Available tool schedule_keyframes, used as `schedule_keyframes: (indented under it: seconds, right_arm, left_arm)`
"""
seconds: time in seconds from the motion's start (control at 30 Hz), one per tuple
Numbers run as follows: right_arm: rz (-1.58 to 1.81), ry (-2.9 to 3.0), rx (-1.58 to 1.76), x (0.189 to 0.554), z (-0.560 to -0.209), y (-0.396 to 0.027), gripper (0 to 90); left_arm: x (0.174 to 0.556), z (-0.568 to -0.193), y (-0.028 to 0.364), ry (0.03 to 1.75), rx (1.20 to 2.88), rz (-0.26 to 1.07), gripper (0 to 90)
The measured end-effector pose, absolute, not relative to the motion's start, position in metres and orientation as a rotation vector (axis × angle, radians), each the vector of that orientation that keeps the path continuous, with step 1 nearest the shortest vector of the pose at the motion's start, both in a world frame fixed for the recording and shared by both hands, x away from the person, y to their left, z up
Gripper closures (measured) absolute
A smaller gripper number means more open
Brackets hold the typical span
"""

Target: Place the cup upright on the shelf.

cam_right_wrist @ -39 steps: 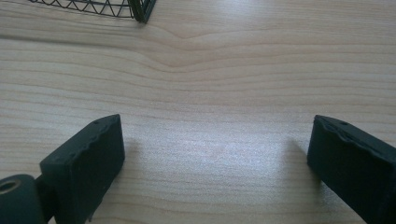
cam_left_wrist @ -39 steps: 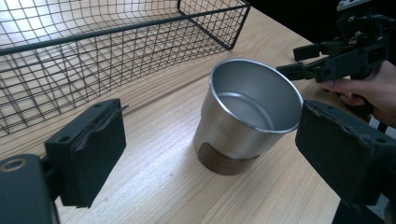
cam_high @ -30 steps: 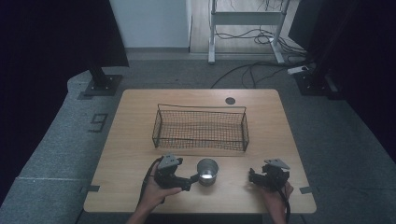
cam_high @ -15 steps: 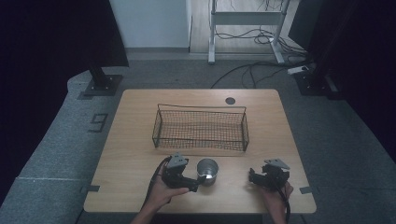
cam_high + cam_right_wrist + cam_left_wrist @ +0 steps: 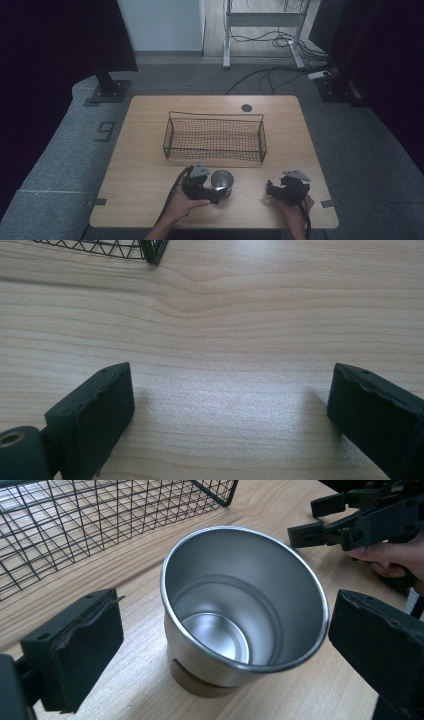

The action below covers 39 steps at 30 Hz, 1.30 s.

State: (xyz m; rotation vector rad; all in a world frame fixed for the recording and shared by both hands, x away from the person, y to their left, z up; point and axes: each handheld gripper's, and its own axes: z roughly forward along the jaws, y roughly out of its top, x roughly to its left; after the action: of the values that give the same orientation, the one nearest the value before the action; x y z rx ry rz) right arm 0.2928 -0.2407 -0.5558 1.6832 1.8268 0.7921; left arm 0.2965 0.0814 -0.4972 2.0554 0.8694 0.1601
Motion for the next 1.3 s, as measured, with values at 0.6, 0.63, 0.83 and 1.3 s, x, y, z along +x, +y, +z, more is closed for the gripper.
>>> schedule_keyframes:
  seconds: [0.6, 0.63, 0.83, 1.3]
  right_arm:
    - [0.793, 1.828, 1.683, 0.293, -0.556, -0.241, 4.8]
    - [0.793, 1.829, 1.684, 0.293, -0.556, -0.241, 4.8]
    - [0.794, 1.830, 1.682, 0.293, -0.556, -0.241, 4.8]
    - [0.794, 1.829, 1.683, 0.292, -0.556, -0.241, 4.8]
  left_arm:
    - [0.303, -0.510, 0.052, 0.852, 2.107, 0.174, 0.4]
    - [0.303, -0.511, 0.050, 0.853, 2.110, 0.174, 0.4]
    - [0.302, -0.517, 0.045, 0.869, 2.117, 0.247, 11.0]
    - [0.299, -0.509, 0.055, 0.817, 2.087, 0.243, 14.2]
